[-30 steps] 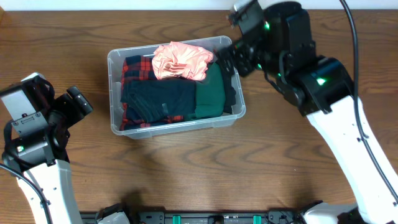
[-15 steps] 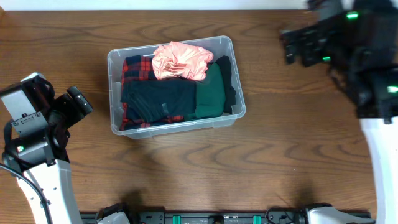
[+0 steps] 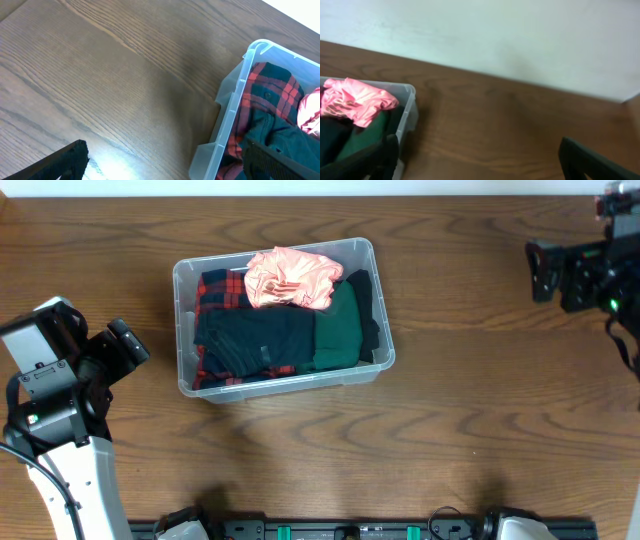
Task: Pack container
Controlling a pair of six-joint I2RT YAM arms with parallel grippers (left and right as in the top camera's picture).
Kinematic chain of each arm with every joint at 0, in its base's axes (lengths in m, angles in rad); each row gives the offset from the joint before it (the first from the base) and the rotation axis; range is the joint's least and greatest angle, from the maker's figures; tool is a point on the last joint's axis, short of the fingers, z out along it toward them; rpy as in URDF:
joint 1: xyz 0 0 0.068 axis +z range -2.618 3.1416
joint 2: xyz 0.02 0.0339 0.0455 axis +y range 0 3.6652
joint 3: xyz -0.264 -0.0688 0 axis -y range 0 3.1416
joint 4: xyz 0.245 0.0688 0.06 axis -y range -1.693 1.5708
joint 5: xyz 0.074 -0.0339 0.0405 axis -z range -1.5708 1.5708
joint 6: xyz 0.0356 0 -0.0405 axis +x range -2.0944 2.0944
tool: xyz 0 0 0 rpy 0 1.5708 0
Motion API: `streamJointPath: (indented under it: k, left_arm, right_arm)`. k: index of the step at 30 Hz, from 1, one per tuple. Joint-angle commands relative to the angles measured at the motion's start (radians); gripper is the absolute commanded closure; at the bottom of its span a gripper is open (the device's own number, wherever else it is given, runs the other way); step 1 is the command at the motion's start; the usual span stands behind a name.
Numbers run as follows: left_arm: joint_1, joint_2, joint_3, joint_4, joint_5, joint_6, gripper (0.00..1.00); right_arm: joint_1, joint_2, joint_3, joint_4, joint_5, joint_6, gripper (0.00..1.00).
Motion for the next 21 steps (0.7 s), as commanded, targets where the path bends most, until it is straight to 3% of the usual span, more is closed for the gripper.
streamJointPath:
  k: [1, 8, 14, 21]
  left_arm:
    - [0.006, -0.001, 0.014, -0.003, -0.016, -0.002, 0.02]
    - [0.006, -0.001, 0.014, -0.003, -0.016, -0.002, 0.02]
    - [0.006, -0.001, 0.014, -0.003, -0.016, -0.002, 0.02]
    - [0.006, 0.0, 0.014, -0.003, -0.016, -0.002, 0.02]
  right_arm:
    - [0.014, -0.077, -0.002, 0.002, 0.025, -0.116, 0.01]
    - [0.016, -0.22, -0.151, 0.117, 0.043, -0.235, 0.01]
    - [0.016, -0.372, -0.462, 0.332, 0.047, -0.222, 0.01]
    - [0.016, -0.533, -0.787, 0.408, 0.048, -0.137, 0.01]
